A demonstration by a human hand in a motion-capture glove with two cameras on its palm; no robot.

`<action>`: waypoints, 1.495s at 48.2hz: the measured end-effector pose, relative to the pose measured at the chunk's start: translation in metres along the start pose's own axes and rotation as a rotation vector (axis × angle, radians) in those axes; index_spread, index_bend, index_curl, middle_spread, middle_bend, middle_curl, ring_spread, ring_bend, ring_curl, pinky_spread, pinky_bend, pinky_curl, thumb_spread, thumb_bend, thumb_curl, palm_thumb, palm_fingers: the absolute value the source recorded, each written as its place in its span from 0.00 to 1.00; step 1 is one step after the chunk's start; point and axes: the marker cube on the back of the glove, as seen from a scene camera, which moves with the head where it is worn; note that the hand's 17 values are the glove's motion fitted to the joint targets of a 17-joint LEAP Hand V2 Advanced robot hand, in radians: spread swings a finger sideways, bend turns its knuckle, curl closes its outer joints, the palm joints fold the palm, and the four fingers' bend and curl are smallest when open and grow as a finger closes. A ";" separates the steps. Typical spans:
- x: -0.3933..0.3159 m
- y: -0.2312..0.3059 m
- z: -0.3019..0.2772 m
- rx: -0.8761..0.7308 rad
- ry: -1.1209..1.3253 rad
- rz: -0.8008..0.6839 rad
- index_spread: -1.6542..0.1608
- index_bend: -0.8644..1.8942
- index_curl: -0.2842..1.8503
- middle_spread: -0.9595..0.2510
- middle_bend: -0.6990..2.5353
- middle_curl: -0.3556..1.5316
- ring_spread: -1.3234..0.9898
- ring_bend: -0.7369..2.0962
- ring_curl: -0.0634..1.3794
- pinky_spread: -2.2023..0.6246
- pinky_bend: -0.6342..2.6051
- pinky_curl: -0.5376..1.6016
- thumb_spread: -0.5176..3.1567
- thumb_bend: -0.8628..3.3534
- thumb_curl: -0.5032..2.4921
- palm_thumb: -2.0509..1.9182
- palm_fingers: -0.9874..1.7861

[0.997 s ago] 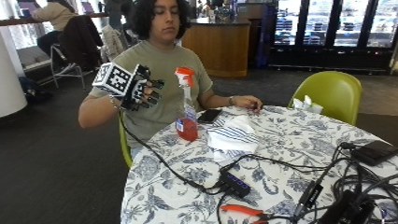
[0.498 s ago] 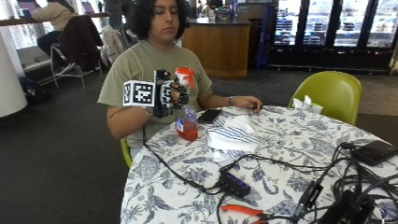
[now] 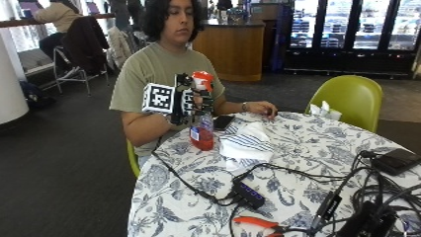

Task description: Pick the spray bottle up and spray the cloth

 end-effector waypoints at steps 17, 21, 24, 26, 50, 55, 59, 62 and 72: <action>0.010 -0.032 0.012 -0.112 -0.192 0.120 0.80 0.36 0.24 0.79 0.29 0.39 0.53 0.47 0.30 0.80 0.26 0.41 0.39 0.20 0.30 0.71 0.65; 0.002 -0.034 0.008 -0.136 -0.291 0.143 0.79 0.38 0.26 0.75 0.33 0.41 0.52 0.46 0.29 0.78 0.25 0.40 0.39 0.20 0.31 0.72 0.78; -0.006 -0.037 0.000 -0.155 -0.290 0.126 0.79 0.38 0.27 0.73 0.34 0.42 0.52 0.46 0.31 0.76 0.27 0.42 0.38 0.21 0.31 0.74 0.83; -0.012 -0.041 -0.006 -0.178 -0.278 0.108 0.78 0.39 0.28 0.72 0.35 0.44 0.52 0.46 0.32 0.75 0.28 0.42 0.37 0.21 0.32 0.75 0.84; -0.094 -0.104 -0.013 -0.929 0.235 0.241 0.78 0.43 0.37 0.66 0.39 0.48 0.50 0.49 0.37 0.70 0.33 0.45 0.28 0.20 0.39 0.77 0.84; -0.073 -0.107 0.013 -1.097 0.374 0.418 0.78 0.43 0.37 0.66 0.40 0.48 0.50 0.49 0.37 0.70 0.33 0.45 0.28 0.20 0.40 0.77 0.84; -0.053 -0.104 0.025 -1.236 0.427 0.549 0.78 0.43 0.38 0.66 0.40 0.49 0.50 0.49 0.37 0.70 0.33 0.45 0.28 0.20 0.40 0.77 0.84; -0.033 -0.102 0.033 -1.292 0.481 0.638 0.78 0.43 0.38 0.66 0.40 0.49 0.50 0.49 0.37 0.70 0.33 0.45 0.28 0.20 0.40 0.77 0.84; 0.022 -0.090 0.079 -1.323 0.642 0.890 0.77 0.42 0.39 0.67 0.40 0.49 0.50 0.48 0.37 0.70 0.33 0.45 0.28 0.20 0.42 0.77 0.83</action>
